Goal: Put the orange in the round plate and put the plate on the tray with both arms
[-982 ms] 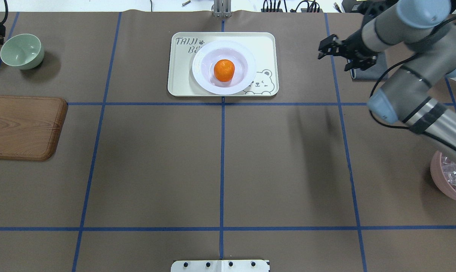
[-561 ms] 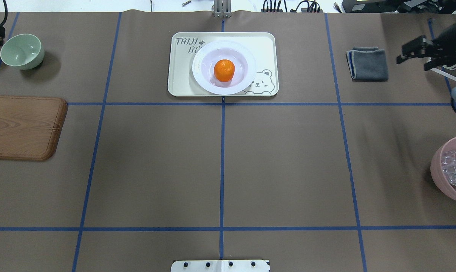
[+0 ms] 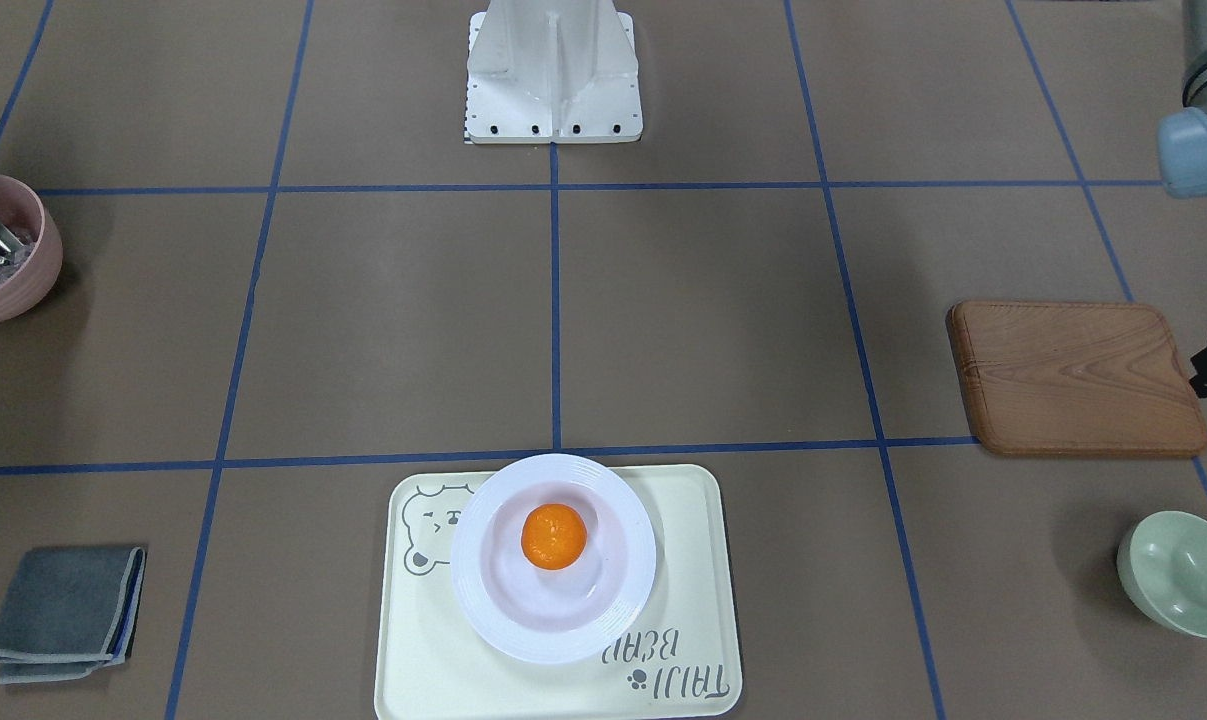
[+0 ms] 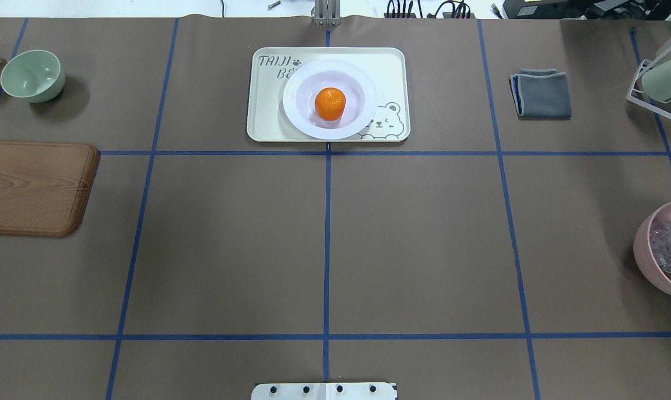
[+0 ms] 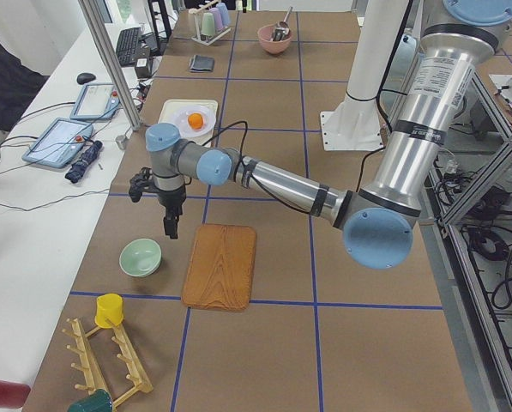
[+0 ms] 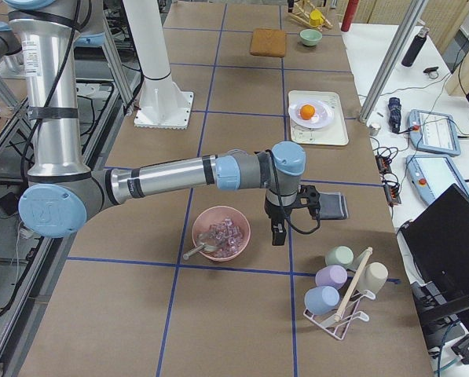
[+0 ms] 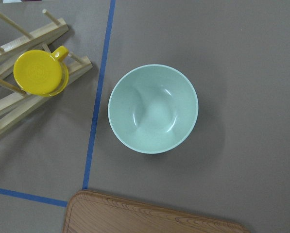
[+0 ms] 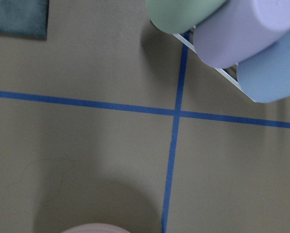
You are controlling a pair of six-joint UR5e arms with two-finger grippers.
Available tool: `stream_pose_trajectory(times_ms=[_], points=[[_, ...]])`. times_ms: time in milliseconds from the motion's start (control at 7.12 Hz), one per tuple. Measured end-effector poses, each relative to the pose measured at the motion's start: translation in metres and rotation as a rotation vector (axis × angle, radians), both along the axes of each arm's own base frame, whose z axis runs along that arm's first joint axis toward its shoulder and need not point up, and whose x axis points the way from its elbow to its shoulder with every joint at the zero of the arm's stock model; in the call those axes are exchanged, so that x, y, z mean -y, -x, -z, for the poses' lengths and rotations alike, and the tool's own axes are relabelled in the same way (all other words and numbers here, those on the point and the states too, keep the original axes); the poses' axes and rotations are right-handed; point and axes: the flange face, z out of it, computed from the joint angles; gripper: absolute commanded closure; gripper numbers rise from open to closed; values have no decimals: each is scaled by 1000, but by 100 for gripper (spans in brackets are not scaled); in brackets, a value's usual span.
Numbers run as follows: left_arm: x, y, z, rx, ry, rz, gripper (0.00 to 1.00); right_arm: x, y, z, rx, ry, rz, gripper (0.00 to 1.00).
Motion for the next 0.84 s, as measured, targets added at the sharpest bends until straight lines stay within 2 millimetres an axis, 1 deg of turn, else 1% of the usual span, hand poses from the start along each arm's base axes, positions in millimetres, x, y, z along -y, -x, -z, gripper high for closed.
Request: stream_pose_trajectory(times_ms=[140, 281, 421, 561, 702, 842], points=[[-22, 35, -24, -50, 5, -21, 1, -7, -14, -2, 3, 8, 8, 0], [-49, 61, -46, -90, 9, -32, 1, -8, -19, -5, 2, 12, 11, 0], [-82, 74, -63, -110, 15, -42, 1, -6, -18, -13, -1, 26, 16, 0], [-110, 79, -75, -118, 29, -46, 1, -5, -18, -20, 2, 41, 17, 0], [-129, 81, -83, -120, 44, -46, 1, -5, -17, -24, 7, 49, 17, 0], [-141, 82, -89, -121, 56, -47, 1, -5, -17, -25, 20, 53, 16, 0]])
